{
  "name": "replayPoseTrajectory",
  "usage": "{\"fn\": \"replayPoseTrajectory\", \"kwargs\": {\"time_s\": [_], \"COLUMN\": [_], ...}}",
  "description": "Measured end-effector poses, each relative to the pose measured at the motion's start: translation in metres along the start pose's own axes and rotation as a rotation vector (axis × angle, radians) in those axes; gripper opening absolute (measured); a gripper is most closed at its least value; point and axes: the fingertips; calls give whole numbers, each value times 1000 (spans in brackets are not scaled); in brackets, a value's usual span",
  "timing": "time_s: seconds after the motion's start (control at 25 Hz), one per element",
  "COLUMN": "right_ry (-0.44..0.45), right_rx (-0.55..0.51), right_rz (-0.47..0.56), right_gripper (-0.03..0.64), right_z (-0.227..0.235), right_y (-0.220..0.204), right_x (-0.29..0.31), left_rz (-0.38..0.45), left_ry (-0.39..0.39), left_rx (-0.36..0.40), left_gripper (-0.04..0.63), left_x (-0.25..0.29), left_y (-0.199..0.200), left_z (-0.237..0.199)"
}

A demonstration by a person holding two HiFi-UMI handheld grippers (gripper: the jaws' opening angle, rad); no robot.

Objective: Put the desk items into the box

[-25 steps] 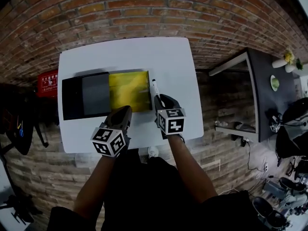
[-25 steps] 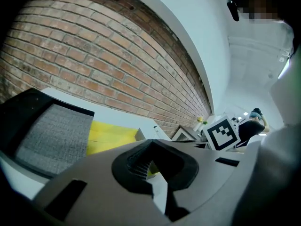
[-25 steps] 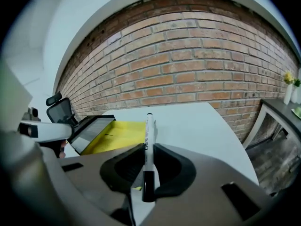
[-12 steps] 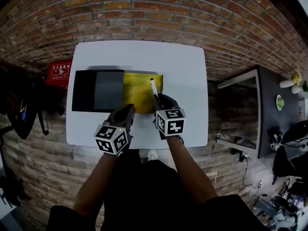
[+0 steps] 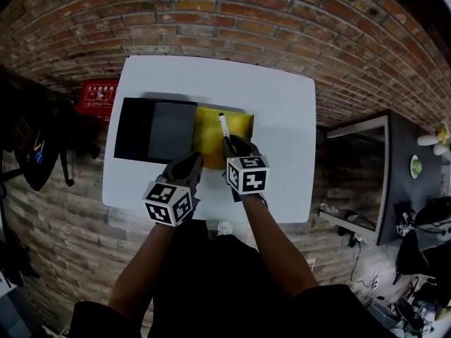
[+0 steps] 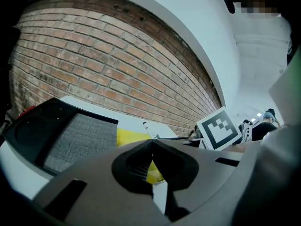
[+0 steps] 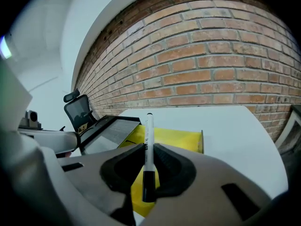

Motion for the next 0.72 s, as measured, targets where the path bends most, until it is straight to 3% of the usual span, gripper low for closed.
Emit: {"fn": "replayPoseTrajectory", "kwargs": {"time_s": [0.72], "right_ry": [-4], "right_rx": [-73], "right_rz": [-155], "right_gripper": [77], "right_z": [-17], "right_y": [-29], "right_x": [36], "left_rz": [-10], "left_ry": [30], "left_rx": [-36], "left_gripper": [14], "left_x": [-5], "left_y": [-2], "left_z": [-25]}}
Point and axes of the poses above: the fingertips, and each gripper's own axes: x forward along the fingers, z to its right, y out of its top, and after that the axes turned 15 degrees about -y, right-handed
